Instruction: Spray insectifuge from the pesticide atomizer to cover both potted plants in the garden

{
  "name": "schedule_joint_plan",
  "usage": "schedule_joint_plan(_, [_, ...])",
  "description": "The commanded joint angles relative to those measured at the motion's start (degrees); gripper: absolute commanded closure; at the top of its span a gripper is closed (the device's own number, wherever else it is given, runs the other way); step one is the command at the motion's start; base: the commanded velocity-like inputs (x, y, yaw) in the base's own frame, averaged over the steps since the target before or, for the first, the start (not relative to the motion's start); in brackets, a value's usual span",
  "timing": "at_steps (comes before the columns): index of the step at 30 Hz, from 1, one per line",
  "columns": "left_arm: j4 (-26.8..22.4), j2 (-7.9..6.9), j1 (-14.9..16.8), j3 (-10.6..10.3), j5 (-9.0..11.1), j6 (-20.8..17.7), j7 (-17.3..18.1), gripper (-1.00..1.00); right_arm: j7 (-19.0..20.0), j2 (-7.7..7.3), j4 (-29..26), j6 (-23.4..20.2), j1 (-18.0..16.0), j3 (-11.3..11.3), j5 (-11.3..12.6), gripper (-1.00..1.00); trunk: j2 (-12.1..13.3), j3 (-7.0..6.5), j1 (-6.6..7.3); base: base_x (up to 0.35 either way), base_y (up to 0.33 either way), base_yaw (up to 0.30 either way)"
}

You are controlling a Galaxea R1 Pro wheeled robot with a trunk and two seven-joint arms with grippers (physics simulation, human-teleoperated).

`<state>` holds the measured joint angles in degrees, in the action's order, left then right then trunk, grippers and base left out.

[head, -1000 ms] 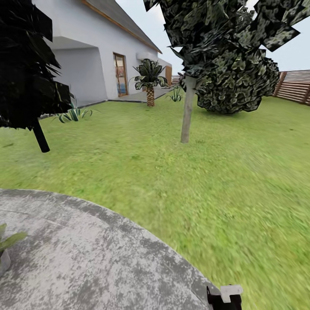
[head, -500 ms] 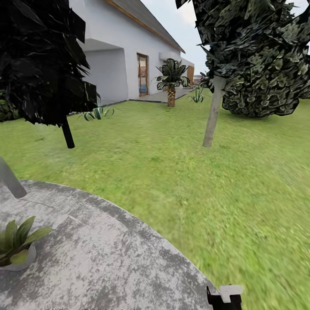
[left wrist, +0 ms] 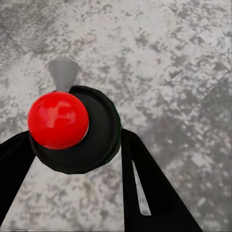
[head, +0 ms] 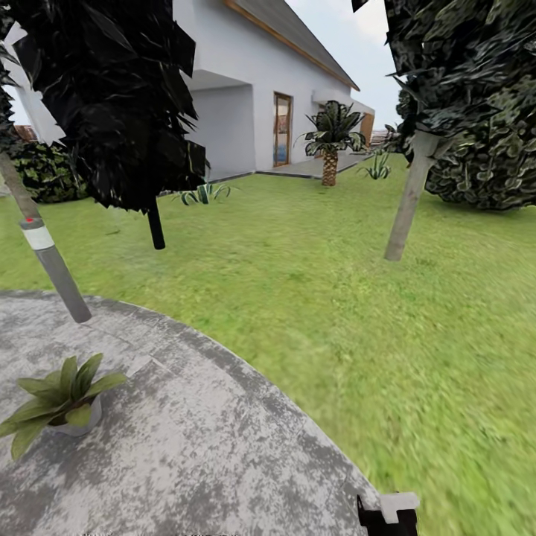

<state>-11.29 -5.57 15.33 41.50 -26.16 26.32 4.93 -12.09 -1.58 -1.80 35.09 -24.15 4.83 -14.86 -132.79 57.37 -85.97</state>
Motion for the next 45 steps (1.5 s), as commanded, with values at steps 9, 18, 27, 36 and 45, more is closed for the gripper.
schedule_joint_plan(9, [0.04, 0.01, 0.05, 0.51, -0.04, 0.14, 0.52, 1.00, -0.22, 0.00, 0.04, 0.16, -0.02, 0.45, -0.62, -1.00, -0.02, 0.05, 0.01, 0.000, 0.000, 0.279])
schedule_joint_plan(18, [0.04, 0.03, 0.05, 0.51, -0.04, 0.14, 0.52, 1.00, -0.22, 0.00, 0.04, 0.16, -0.02, 0.45, -0.63, -1.00, -0.02, 0.05, 0.01, 0.000, 0.000, 0.279])
schedule_joint_plan(27, [0.04, 0.03, 0.05, 0.51, -0.04, 0.14, 0.49, 1.00, -0.22, 0.00, 0.04, 0.16, -0.02, 0.45, -0.62, -1.00, -0.02, 0.05, 0.01, 0.000, 0.000, 0.279])
schedule_joint_plan(36, [0.04, 0.03, 0.05, 0.57, -0.04, 0.14, 0.27, 1.00, -0.22, 0.00, 0.04, 0.16, -0.02, 0.45, -0.63, -1.00, -0.02, 0.05, 0.01, 0.164, -0.014, 0.279])
schedule_joint_plan(45, [0.04, -0.06, 0.05, 0.60, -0.04, 0.14, 0.17, 1.00, -0.22, 0.00, 0.04, 0.16, -0.02, 0.45, -0.65, -1.00, -0.02, 0.05, 0.01, 0.306, -0.147, 0.279])
